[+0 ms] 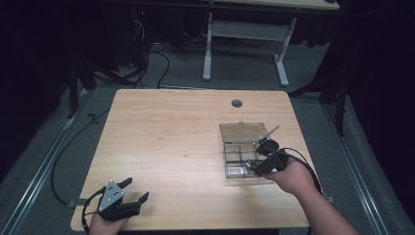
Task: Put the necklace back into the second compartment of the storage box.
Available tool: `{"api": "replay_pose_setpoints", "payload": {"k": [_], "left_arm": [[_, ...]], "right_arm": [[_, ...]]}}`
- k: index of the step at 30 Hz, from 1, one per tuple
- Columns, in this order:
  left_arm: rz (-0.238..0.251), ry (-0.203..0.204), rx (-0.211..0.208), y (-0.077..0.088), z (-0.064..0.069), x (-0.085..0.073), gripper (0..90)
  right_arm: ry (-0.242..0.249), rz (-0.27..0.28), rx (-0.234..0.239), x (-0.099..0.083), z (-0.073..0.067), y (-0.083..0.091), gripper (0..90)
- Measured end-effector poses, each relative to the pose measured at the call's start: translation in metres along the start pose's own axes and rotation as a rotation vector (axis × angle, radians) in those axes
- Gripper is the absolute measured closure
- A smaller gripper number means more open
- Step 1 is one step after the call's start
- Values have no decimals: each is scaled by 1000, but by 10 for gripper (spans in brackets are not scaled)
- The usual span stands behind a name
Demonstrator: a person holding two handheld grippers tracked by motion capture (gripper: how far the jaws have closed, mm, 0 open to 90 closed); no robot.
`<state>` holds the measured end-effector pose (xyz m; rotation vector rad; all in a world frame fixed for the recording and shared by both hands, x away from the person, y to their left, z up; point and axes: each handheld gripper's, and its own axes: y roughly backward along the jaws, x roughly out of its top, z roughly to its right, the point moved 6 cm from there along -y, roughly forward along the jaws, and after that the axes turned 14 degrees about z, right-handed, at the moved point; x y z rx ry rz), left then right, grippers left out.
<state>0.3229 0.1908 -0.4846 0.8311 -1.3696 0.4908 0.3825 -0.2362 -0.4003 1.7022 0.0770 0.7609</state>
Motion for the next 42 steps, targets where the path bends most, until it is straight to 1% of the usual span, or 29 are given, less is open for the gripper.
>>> {"api": "replay_pose_setpoints", "payload": {"k": [1,4,6,7,8,11,14,16,17,18,20,22,24,25,26,28,29,30,31,32,33,36,37,39,42], "left_arm": [[2,0,-2,-1,0,0,215],[-9,4,-2,-2,0,-1,215],[-6,2,-4,-1,1,-1,216],[-6,-3,-6,-1,1,-1,217],[-4,-9,-10,0,2,0,217],[-9,-2,-13,-1,1,-1,218],[-7,-3,-7,-1,1,-1,218],[0,0,-7,0,1,-1,218],[0,-2,-8,0,1,0,218],[-7,-3,-9,0,1,-1,218],[-6,-1,-5,-1,1,-1,218],[-1,-2,-2,1,1,-1,218],[-5,-3,-6,1,1,-1,219],[-7,0,-8,1,0,-1,218],[-7,1,-8,1,0,-1,218],[-6,-3,-10,0,1,-1,218],[-9,-5,-12,0,1,-1,218],[-10,-5,-12,0,1,-1,218],[-8,-6,-10,0,1,-1,219],[-7,-6,-11,0,1,-1,218],[-7,-6,-11,0,1,-1,218],[-7,-6,-12,1,1,-1,219],[-8,-7,-12,1,1,-1,218],[-5,-8,-9,1,1,-1,218],[-7,-10,-9,1,1,-1,218]], "right_arm": [[-18,10,1,5,2,0,733],[-6,11,4,10,4,-1,733],[-13,7,4,12,7,-4,733],[-11,1,-9,15,10,-9,733],[-11,1,-9,15,10,-9,733],[-20,4,-14,20,15,-15,733],[-17,4,-14,27,19,-20,733],[-24,-6,-24,29,22,-24,733],[-15,-12,-29,30,25,-26,733],[-21,-18,-35,31,29,-30,733],[-18,-15,-34,32,31,-32,733],[-42,-24,-38,32,35,-36,733],[-39,-33,-45,33,39,-40,733],[-46,-34,-46,34,40,-42,733],[-41,-29,-43,35,42,-43,733],[-55,-28,-35,36,42,-45,733],[-52,-45,-32,35,44,-50,733],[-52,-45,-32,35,44,-50,733],[-48,-60,-34,34,45,-53,733],[-52,-68,-36,33,44,-55,733],[-45,-72,-34,33,45,-56,733],[-47,-55,-36,37,46,-57,733],[-60,-59,-38,39,47,-57,733],[-52,-67,-43,40,48,-60,732],[-49,-85,-38,42,47,-64,732]]}}
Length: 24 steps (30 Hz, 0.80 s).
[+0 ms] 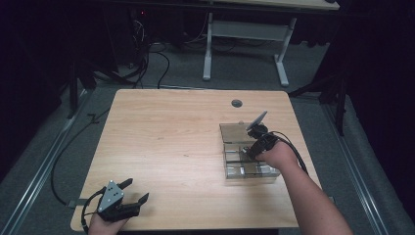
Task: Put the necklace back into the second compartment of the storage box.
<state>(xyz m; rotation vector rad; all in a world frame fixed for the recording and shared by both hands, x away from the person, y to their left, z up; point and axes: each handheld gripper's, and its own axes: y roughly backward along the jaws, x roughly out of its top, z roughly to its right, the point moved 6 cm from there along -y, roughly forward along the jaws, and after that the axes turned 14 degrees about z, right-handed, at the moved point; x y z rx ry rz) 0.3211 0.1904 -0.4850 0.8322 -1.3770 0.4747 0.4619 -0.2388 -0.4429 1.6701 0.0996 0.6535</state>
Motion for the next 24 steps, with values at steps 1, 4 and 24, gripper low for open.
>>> {"api": "replay_pose_setpoints", "payload": {"k": [1,4,24], "left_arm": [[-1,0,1,0,0,0,218],[1,2,0,0,0,0,218],[3,3,-1,1,1,0,219]], "right_arm": [[5,1,5,1,0,-1,732],[-2,-19,6,2,-2,-6,731],[-18,12,-1,1,-2,4,821]]}}
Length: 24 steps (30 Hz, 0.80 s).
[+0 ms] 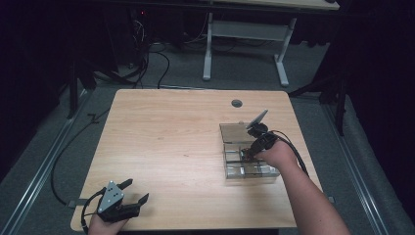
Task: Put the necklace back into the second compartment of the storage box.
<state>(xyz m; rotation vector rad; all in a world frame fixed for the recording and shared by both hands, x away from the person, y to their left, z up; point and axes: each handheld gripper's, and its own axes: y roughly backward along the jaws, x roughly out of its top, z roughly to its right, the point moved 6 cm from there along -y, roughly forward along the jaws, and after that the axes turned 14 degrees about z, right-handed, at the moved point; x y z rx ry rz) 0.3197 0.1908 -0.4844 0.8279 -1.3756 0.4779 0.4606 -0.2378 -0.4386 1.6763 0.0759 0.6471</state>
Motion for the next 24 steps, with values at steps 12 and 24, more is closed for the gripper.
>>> {"api": "replay_pose_setpoints", "payload": {"k": [12,24], "left_arm": [[-3,-6,-2,1,0,0,219],[-4,8,4,1,-2,0,219]], "right_arm": [[3,-45,-29,1,3,-23,860],[-28,-4,2,2,-3,-4,749]]}}
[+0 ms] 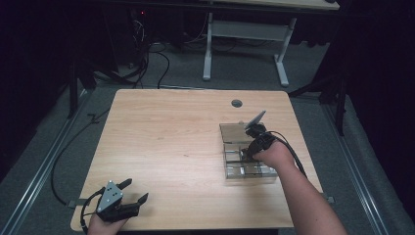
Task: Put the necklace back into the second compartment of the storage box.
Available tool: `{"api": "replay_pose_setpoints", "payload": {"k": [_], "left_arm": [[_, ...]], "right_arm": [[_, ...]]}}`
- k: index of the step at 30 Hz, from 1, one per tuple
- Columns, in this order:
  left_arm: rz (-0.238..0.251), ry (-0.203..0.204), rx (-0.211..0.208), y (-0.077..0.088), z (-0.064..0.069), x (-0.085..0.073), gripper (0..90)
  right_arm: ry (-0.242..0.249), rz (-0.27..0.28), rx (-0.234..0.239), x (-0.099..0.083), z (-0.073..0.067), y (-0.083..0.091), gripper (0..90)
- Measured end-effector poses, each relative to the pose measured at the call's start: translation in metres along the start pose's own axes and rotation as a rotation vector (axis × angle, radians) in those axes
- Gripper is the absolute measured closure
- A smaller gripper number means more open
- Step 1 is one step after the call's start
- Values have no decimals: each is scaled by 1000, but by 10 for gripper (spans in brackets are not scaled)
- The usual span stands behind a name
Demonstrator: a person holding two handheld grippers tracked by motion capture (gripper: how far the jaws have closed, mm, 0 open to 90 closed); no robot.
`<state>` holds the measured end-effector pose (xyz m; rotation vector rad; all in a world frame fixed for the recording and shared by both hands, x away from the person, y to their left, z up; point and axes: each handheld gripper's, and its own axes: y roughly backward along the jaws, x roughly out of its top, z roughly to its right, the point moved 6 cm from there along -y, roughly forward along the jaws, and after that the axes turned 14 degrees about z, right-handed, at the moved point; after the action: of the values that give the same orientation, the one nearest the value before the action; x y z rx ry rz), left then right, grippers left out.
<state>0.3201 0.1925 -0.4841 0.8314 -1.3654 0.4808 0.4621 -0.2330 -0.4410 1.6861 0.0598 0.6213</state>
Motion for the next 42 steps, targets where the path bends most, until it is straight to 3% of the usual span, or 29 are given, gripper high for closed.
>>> {"api": "replay_pose_setpoints", "payload": {"k": [12,24,42], "left_arm": [[-3,-12,0,-2,1,0,219],[-7,-11,0,-3,1,0,219],[-11,-8,-3,-4,1,-1,219]], "right_arm": [[3,27,-5,-12,-7,29,696],[-9,34,9,-27,-13,34,684],[-32,46,17,-64,-20,53,726]]}}
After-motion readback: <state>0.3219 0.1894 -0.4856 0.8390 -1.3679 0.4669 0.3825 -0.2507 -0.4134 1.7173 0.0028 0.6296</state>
